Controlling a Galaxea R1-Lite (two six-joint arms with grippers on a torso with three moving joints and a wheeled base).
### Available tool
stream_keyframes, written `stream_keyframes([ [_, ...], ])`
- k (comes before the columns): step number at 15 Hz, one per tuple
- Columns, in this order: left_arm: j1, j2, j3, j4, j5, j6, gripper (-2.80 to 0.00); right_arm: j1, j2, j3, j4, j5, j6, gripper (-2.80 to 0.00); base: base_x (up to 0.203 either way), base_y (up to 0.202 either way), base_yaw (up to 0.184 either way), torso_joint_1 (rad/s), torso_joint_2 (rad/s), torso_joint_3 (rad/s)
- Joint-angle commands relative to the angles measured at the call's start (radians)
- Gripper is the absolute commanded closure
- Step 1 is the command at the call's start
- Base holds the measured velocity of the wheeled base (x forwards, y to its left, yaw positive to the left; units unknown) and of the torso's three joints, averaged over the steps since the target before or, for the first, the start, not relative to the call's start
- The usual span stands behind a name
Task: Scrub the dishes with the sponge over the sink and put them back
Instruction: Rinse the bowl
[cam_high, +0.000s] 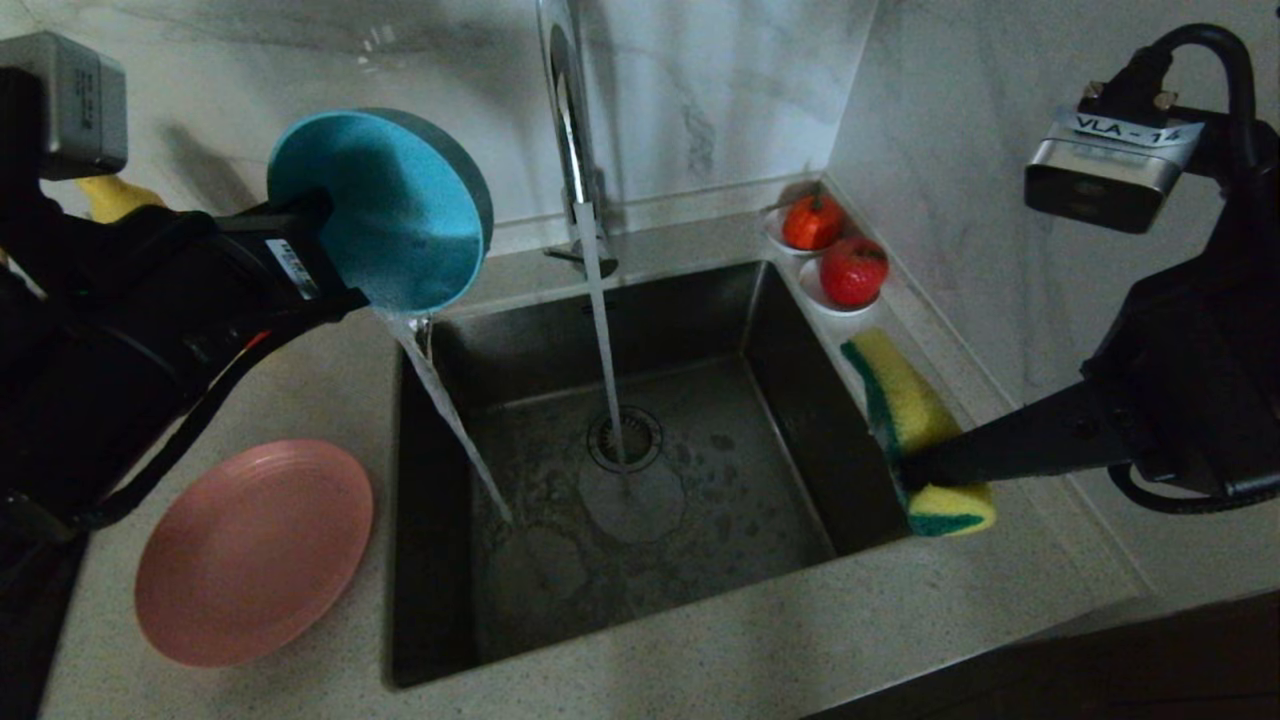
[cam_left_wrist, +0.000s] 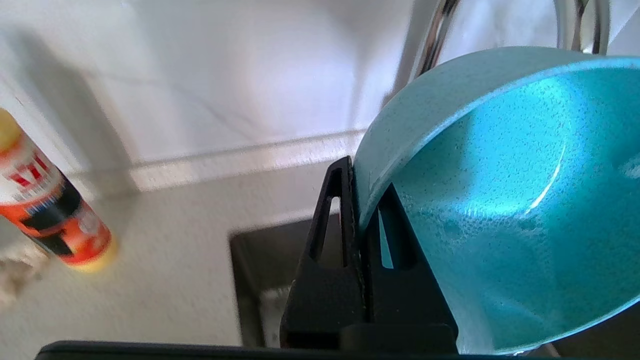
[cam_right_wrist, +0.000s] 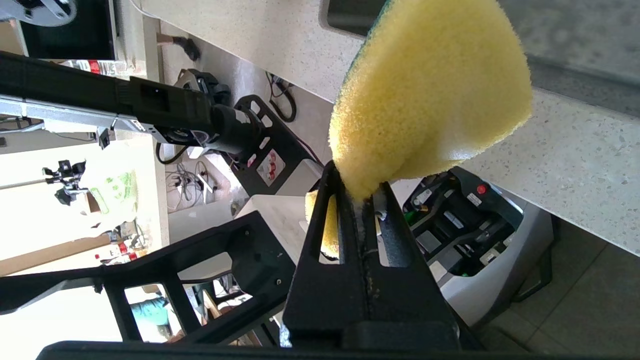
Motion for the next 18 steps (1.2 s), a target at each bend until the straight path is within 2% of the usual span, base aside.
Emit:
stream_keyframes([
  [1, 0.000, 0.006, 0.042, -0.090, 0.001, 0.035, 0.00, 0.001, 0.002, -0.004, 0.004, 0.002, 0.002, 0.00, 0.000, 0.000, 0.000, 0.000, 0.00, 0.000],
  [4, -0.003, 0.007, 0.103, -0.232, -0.008, 0.081, 0.00, 0.001, 0.006, -0.004, 0.004, 0.002, 0.002, 0.00, 0.000, 0.000, 0.000, 0.000, 0.00, 0.000],
  [7, -0.005, 0.002, 0.144, -0.302, -0.037, 0.090, 0.00, 0.001, 0.008, -0.008, 0.004, 0.002, 0.003, 0.00, 0.000, 0.000, 0.000, 0.000, 0.00, 0.000],
  [11, -0.017, 0.006, 0.173, -0.381, -0.040, 0.111, 0.00, 0.001, 0.007, -0.010, 0.004, 0.002, 0.003, 0.00, 0.000, 0.000, 0.000, 0.000, 0.00, 0.000],
  [14, -0.014, 0.012, 0.136, -0.338, -0.030, 0.103, 0.00, 0.001, -0.003, -0.004, 0.004, 0.001, 0.004, 0.00, 0.000, 0.000, 0.000, 0.000, 0.00, 0.000],
  [16, -0.012, 0.010, 0.111, -0.192, -0.009, 0.097, 0.00, 0.001, -0.009, 0.006, 0.006, 0.001, 0.005, 0.00, 0.000, 0.000, 0.000, 0.000, 0.00, 0.000],
  [18, -0.011, 0.002, 0.063, 0.003, 0.056, 0.074, 0.00, 0.001, -0.019, 0.039, 0.004, -0.011, 0.003, 0.00, 0.000, 0.000, 0.000, 0.000, 0.00, 0.000],
])
